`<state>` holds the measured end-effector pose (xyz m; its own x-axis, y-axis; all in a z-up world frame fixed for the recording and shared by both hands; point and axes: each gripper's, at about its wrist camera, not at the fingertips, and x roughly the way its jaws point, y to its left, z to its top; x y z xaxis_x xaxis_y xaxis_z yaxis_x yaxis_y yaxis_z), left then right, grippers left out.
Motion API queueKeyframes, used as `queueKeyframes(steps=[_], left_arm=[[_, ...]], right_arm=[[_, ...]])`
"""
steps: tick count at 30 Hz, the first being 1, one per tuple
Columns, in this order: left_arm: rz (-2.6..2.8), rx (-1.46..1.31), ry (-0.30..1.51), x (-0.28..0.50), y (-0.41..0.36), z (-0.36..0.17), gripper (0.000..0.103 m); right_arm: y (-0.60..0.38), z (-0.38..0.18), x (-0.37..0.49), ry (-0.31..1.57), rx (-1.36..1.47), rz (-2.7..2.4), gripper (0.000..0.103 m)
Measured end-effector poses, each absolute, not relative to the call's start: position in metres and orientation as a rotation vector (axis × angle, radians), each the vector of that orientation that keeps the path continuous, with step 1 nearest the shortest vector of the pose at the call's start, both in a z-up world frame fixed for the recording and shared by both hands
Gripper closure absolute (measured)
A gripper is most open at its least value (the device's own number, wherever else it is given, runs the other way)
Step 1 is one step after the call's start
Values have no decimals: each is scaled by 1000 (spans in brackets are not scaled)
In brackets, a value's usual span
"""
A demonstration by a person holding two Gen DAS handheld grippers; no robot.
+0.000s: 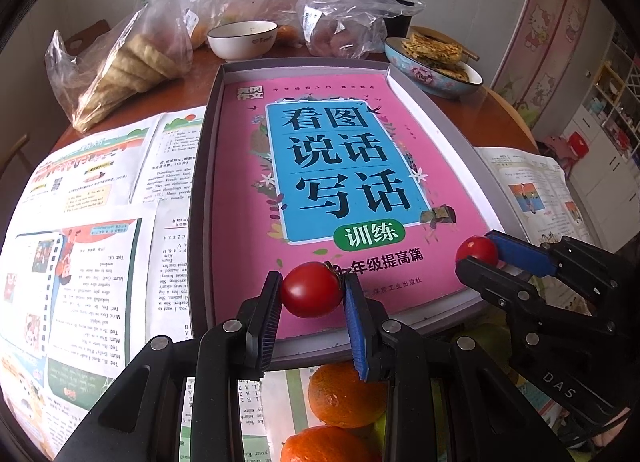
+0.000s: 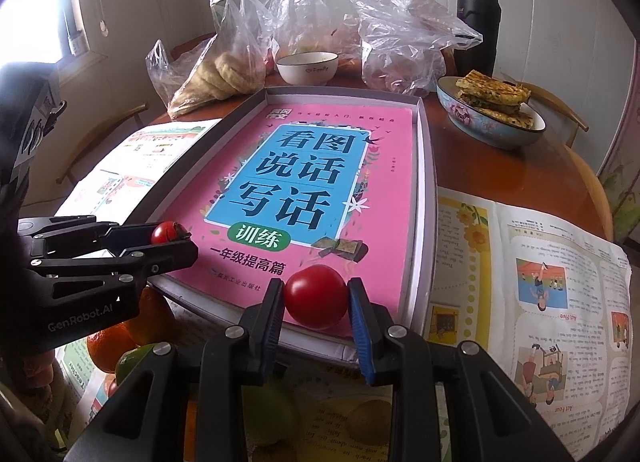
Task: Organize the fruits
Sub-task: 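Carry both tomatoes onto the pink workbook and open both tools, then withdraw both tools from the workbook back toward the fruit pile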
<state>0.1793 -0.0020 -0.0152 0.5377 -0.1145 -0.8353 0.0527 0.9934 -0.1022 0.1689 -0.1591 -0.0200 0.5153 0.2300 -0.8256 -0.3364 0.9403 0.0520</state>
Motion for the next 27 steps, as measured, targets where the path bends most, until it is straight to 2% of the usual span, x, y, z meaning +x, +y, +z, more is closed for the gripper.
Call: queueKeyframes(steps=[10,13,15,22,27], left_arm=[[-91,-68,992,177,-1,-12,70],[-88,-71,985,176,0,-10,69],[-87,-73,982,175,1,-8,66],[-88,-76,972,170,1,-6,59],[-87,-79,963,168,2,-3,49]], right_arm=[[-159,-17,165,966,-120,334,70],[-159,-16,164,964,-115,333,67],[-160,-16,163,962,-114,330,63],[-162,-12,161,953,-107,321,61],[-162,-9,159,944,-103,316,58]])
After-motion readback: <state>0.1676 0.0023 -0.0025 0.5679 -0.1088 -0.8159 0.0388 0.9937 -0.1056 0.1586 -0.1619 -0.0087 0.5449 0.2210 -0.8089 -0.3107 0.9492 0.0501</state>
